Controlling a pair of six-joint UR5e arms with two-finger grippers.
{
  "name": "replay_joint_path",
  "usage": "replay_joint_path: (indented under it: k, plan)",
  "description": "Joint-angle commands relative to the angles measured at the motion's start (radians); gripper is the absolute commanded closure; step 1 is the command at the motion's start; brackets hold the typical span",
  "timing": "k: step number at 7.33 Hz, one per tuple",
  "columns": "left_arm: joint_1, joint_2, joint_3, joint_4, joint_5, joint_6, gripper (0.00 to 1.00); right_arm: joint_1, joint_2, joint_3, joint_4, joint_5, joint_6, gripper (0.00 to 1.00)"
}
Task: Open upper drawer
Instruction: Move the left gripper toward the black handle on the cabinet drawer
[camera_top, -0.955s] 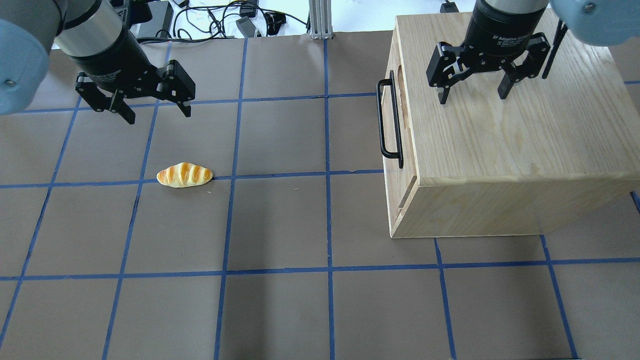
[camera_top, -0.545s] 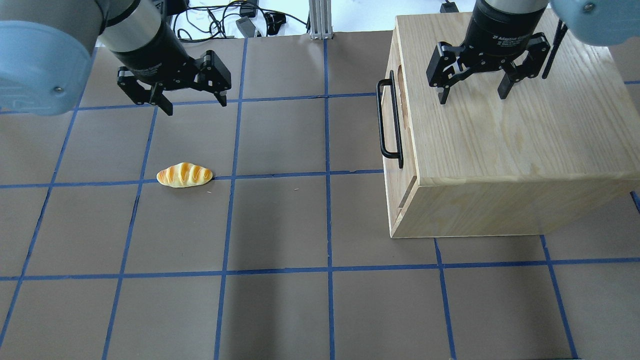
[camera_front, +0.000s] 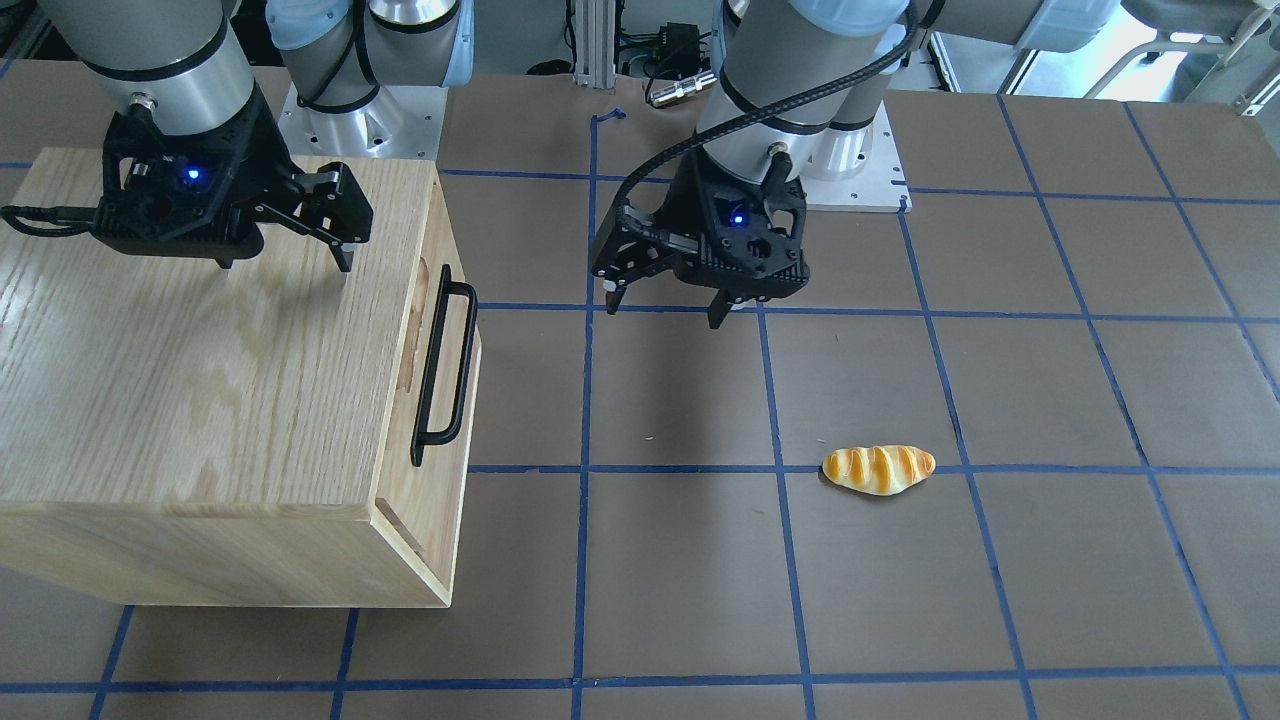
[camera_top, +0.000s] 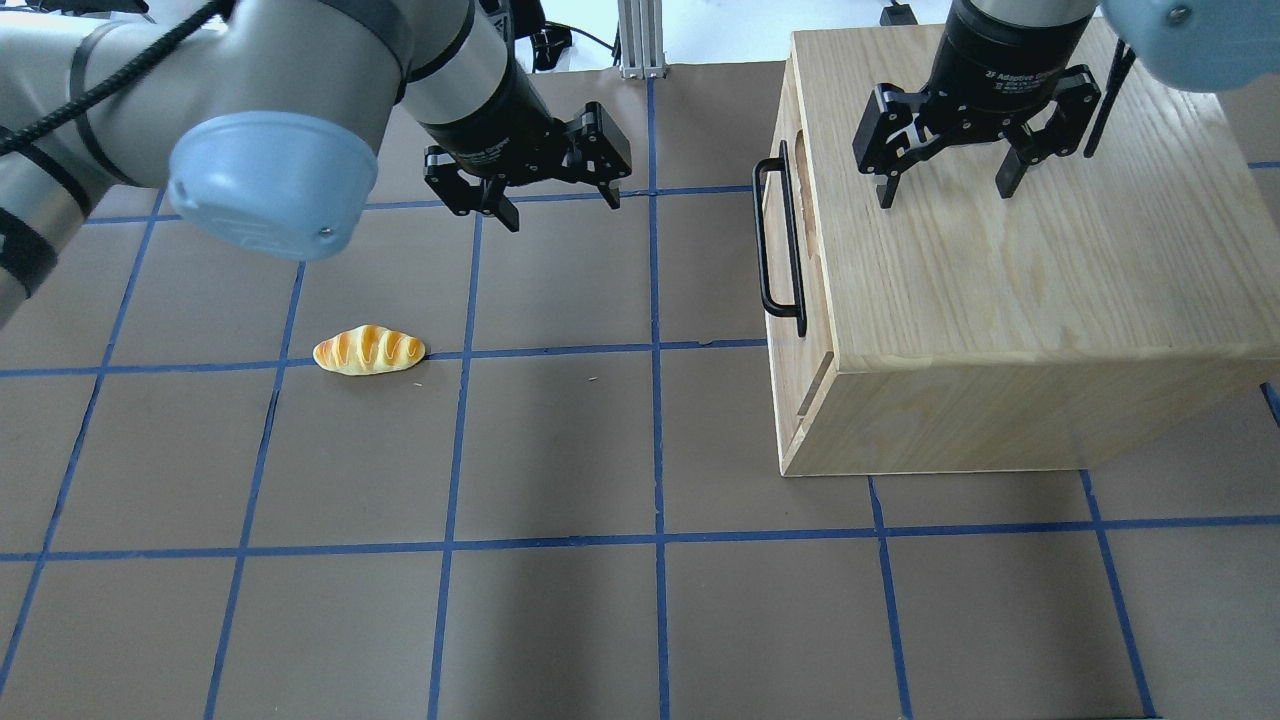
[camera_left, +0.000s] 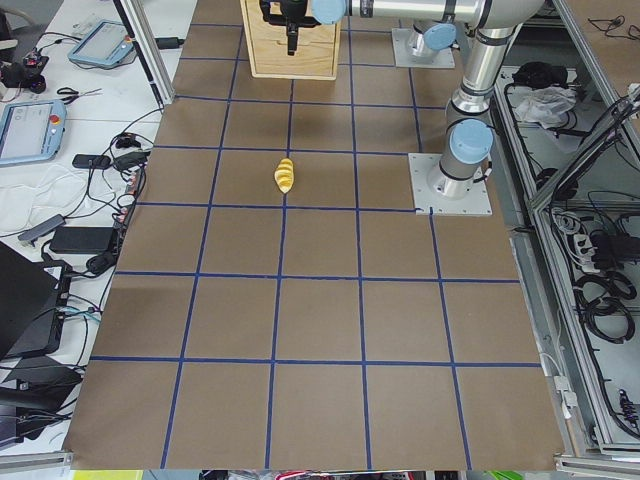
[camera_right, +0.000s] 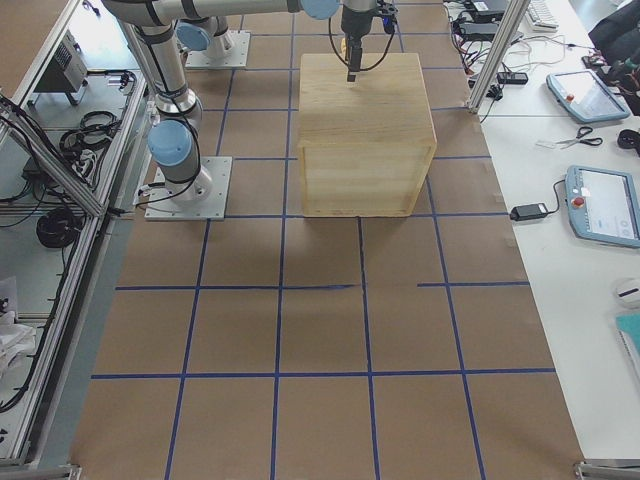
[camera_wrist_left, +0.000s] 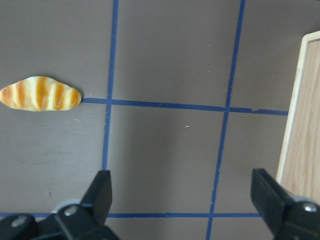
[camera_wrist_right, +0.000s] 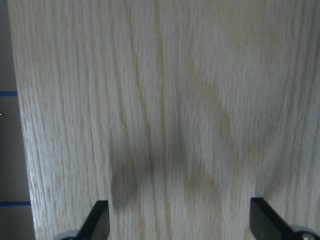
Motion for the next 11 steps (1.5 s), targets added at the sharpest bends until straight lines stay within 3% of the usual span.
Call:
replay_joint_path:
  k: [1,3,11]
  plan:
    - [-0.055,-0.04,0.007,0.054,-0.026,-0.064,0.0,0.0,0.0,0.0,0.0,0.0,0.0,0.0]
    - [-0.083,-0.072,0.007,0.09,-0.093,-0.112,0.0,0.0,0.0,0.001,0.0,0.0,0.0,0.0]
    - [-0.129,-0.158,0.007,0.234,-0.092,-0.118,0.0,0.0,0.0,0.001,0.0,0.0,0.0,0.0]
